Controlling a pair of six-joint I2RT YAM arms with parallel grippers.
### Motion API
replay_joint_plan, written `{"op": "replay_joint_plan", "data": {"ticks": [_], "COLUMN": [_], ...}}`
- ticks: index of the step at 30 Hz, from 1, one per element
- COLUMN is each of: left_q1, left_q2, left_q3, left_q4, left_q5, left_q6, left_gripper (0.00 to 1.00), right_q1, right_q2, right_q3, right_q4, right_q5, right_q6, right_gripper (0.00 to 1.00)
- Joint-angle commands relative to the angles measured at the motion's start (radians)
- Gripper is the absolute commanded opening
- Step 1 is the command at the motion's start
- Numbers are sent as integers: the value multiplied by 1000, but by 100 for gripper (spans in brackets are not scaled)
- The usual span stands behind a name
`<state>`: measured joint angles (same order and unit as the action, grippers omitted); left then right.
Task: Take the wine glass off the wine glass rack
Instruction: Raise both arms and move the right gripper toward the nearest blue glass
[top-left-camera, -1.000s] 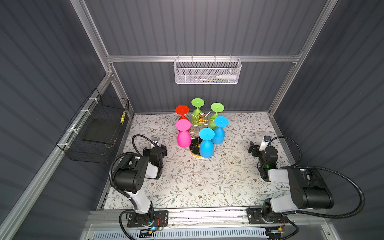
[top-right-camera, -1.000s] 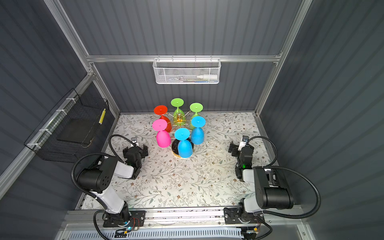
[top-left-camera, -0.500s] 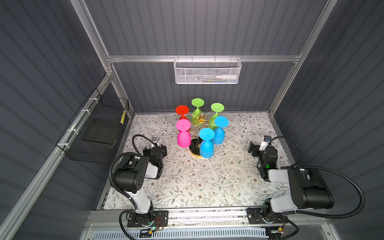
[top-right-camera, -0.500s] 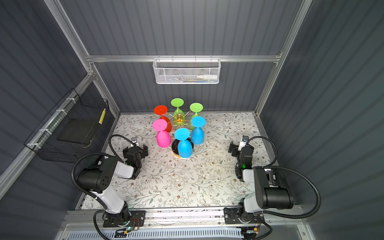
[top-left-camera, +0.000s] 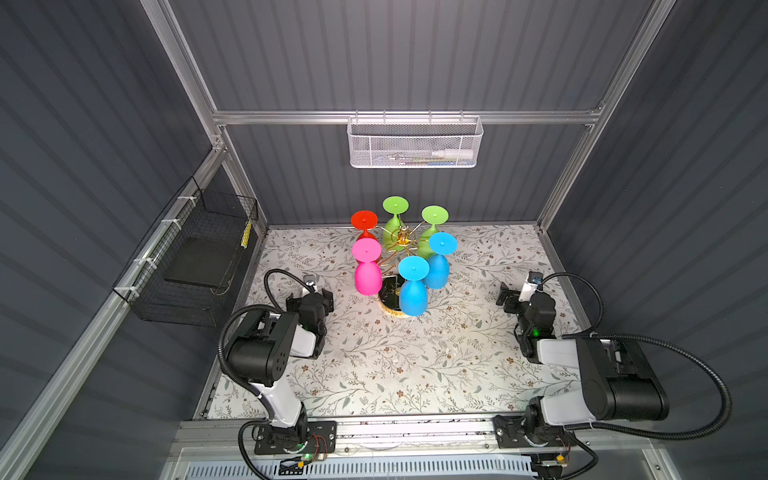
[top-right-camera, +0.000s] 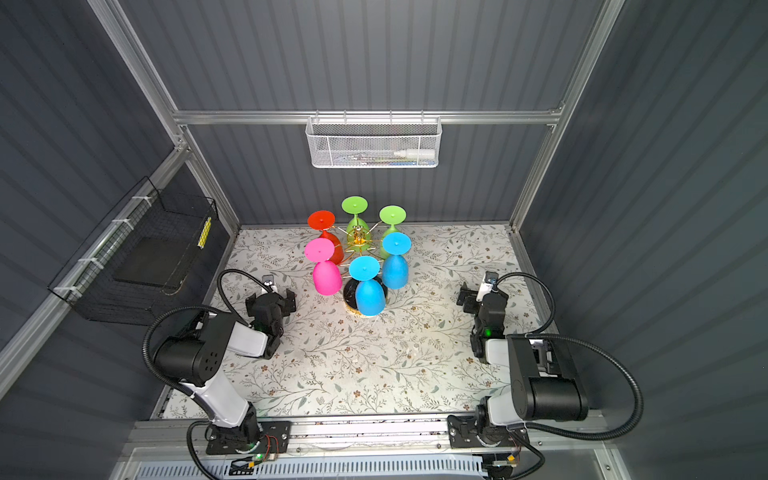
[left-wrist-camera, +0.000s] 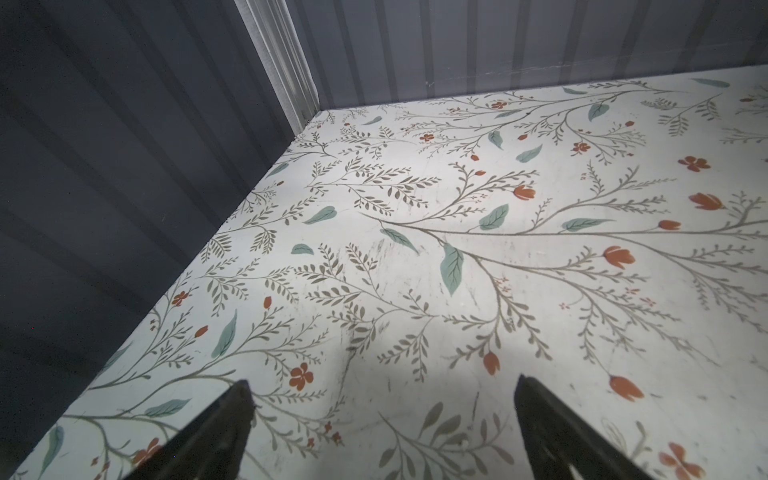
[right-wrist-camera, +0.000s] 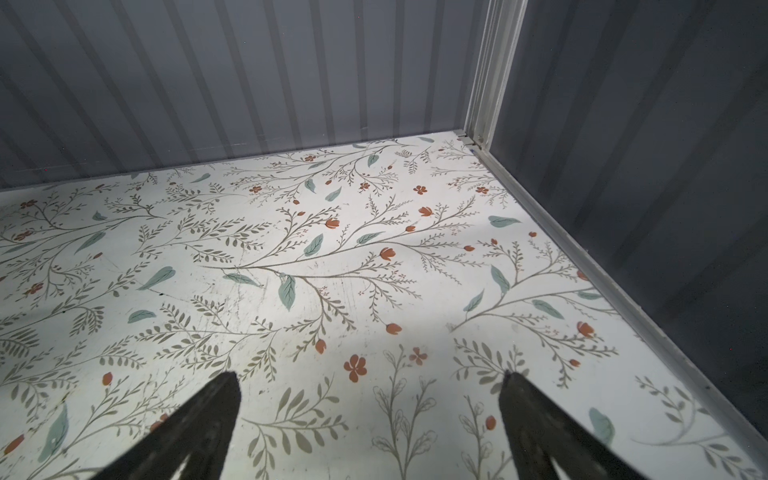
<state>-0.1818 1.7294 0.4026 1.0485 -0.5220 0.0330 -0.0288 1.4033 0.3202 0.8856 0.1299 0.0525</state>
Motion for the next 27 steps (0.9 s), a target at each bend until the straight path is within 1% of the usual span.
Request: {"op": "replay_joint_plan", "data": {"ticks": [1,2,3,4,5,6,7,8,9,10,12,14,16,18,20,21,23,27], "left_q1": [-21,-42,-57,-69,-70,-68,-65,-65,-65,-65,-65,-65,-65,-65,-65,-65,-65,-65], "left_q2": [-91,-149,-208,-290,-378,-451,-518,-571,-609,-647,-702,-759,-801,-832,-853,-857,-863,-860], "left_q3": [-58,-55,-39,-4,49,99,160,210,247,280,314,333,340,353,369,374,386,399], "left_q4": [82,30,-44,-164,-343,-509,-647,-750,-818,-871,-928,-954,-955,-955,-955,-953,-954,-959], "left_q5": [-38,-97,-147,-194,-213,-214,-204,-176,-147,-114,-57,14,51,59,50,50,61,99], "left_q6": [13,16,17,-21,-108,-187,-249,-273,-282,-286,-276,-251,-235,-211,-180,-165,-150,-150], "left_gripper": [100,100,100,100,100,100,100,100,100,100,100,100,100,100,100,100,100,100], "right_q1": [35,38,36,33,29,18,8,-3,-16,-30,-45,-43,-21,26,99,137,206,299], "right_q2": [-148,-195,-225,-255,-276,-307,-321,-334,-345,-352,-348,-323,-297,-296,-327,-345,-385,-432], "right_q3": [153,226,275,321,353,363,352,332,311,281,253,283,334,391,433,443,452,466], "right_q4": [-328,-462,-544,-616,-687,-692,-659,-614,-559,-486,-364,-333,-364,-507,-663,-715,-782,-840], "right_q5": [101,122,123,116,82,-17,-121,-196,-271,-343,-450,-606,-728,-736,-674,-638,-577,-529], "right_q6": [22,117,228,360,455,453,451,482,521,587,690,742,750,728,659,637,623,669], "right_gripper": [99,99,99,99,99,99,99,99,99,99,91,84,78,76,76,76,74,70]}}
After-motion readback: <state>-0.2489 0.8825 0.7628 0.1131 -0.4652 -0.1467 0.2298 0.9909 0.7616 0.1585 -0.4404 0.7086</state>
